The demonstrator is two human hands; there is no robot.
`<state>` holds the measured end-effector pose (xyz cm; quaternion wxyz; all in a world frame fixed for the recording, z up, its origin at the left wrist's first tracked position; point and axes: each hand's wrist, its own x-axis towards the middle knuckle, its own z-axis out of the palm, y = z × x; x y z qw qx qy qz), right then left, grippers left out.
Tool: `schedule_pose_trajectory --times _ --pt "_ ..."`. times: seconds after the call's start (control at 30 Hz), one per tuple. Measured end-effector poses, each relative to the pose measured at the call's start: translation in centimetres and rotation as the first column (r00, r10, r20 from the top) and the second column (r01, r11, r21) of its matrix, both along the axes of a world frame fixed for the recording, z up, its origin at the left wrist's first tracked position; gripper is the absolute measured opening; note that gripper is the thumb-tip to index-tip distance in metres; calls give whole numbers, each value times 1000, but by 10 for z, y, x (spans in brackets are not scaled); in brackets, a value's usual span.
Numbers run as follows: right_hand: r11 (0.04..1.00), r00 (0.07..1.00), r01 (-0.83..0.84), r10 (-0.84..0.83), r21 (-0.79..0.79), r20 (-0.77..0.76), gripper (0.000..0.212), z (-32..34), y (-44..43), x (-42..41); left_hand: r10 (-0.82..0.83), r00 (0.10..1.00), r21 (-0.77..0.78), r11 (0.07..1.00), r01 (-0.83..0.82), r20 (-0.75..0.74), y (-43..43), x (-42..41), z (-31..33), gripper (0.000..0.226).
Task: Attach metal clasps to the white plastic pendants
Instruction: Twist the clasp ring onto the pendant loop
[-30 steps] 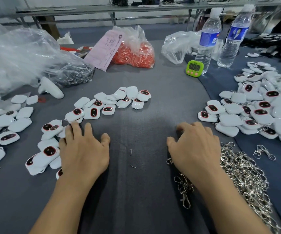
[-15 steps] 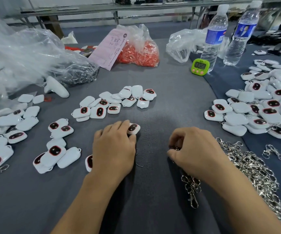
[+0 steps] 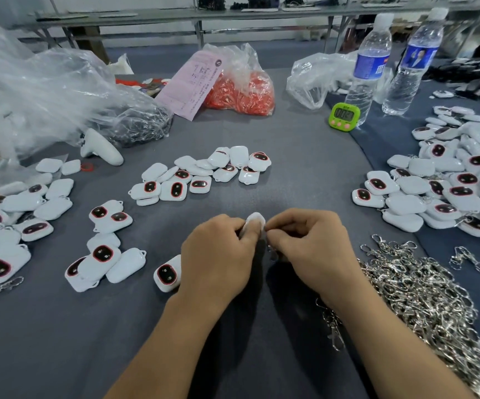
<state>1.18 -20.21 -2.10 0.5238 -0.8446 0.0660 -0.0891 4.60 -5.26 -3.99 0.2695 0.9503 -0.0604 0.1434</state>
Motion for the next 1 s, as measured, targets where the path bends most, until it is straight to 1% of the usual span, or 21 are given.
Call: schedule_pose_trajectory --times 0.03,0.1,0.13,0.17,0.2,0.23,0.27,0.33,0.37,0.43,0.47,0.5,0.53,0.57,0.63,0.7,0.73,0.8,0.87,0.93,1.0 --pt "997 1000 6 -5 74 -6 18 -1 1 2 18 1000 -46 999 -18 9 2 1 1 58" --pt "992 999 38 -41 122 20 15 -1 2 3 6 999 -222 975 1 34 4 2 5 53" --pt "983 999 36 -41 181 25 10 -1 3 4 -29 999 -321 946 41 42 5 1 8 46" --pt "952 1000 18 -21 307 7 8 1 4 3 -82 996 -400 912 91 40 5 0 10 34" --pt "898 1000 3 8 439 -25 12 2 6 3 -150 988 -444 883 153 42 4 -2 12 22" --pt "847 998 -2 35 532 -51 16 3 7 4 -220 974 -456 863 217 47 3 -3 14 12" --pt "835 997 1 43 550 -68 18 2 7 5 -293 955 -457 844 282 47 2 -5 14 8" --pt "862 996 28 19 505 -89 17 -1 6 8 -384 922 -431 825 366 47 0 -7 12 24" --pt "867 995 50 -2 497 -96 19 -2 5 9 -378 925 -409 838 361 42 -1 -8 11 31" --pt "849 994 95 -52 519 -97 29 -2 1 9 -290 957 -330 903 274 3 0 -9 10 42" --pt "837 992 118 -80 534 -93 32 -2 -1 9 -236 971 -253 942 219 -36 1 -9 10 45" --pt "824 990 139 -106 549 -91 33 -2 -3 9 -195 978 -159 970 182 -71 3 -10 9 44" --pt "805 988 155 -122 572 -97 33 -1 -6 9 -176 981 -82 982 169 -82 6 -11 8 38" --pt "780 986 169 -128 602 -111 31 0 -7 9 -176 981 -36 984 174 -78 8 -12 7 29" --pt "722 982 186 -109 667 -156 26 1 -10 9 -191 979 6 981 192 -66 11 -14 8 14" --pt "656 980 191 -82 730 -182 17 2 -12 10 -188 980 44 981 190 -58 11 -14 8 9" --pt "641 982 176 -62 747 -178 15 2 -12 11 -176 983 58 982 178 -47 11 -14 7 8" --pt "671 992 107 -20 734 -126 22 1 -12 11 -126 992 68 990 127 -12 7 -15 7 7" --pt "759 998 30 10 650 -58 33 -1 -11 8 -54 998 27 998 53 38 5 -16 9 7" --pt "841 1000 0 17 541 -26 32 -2 -8 6 -28 998 -107 994 33 53 4 -16 10 10" --pt "867 999 -1 17 498 -28 25 -3 -3 5 -101 995 -302 949 93 -12 2 -15 10 8"
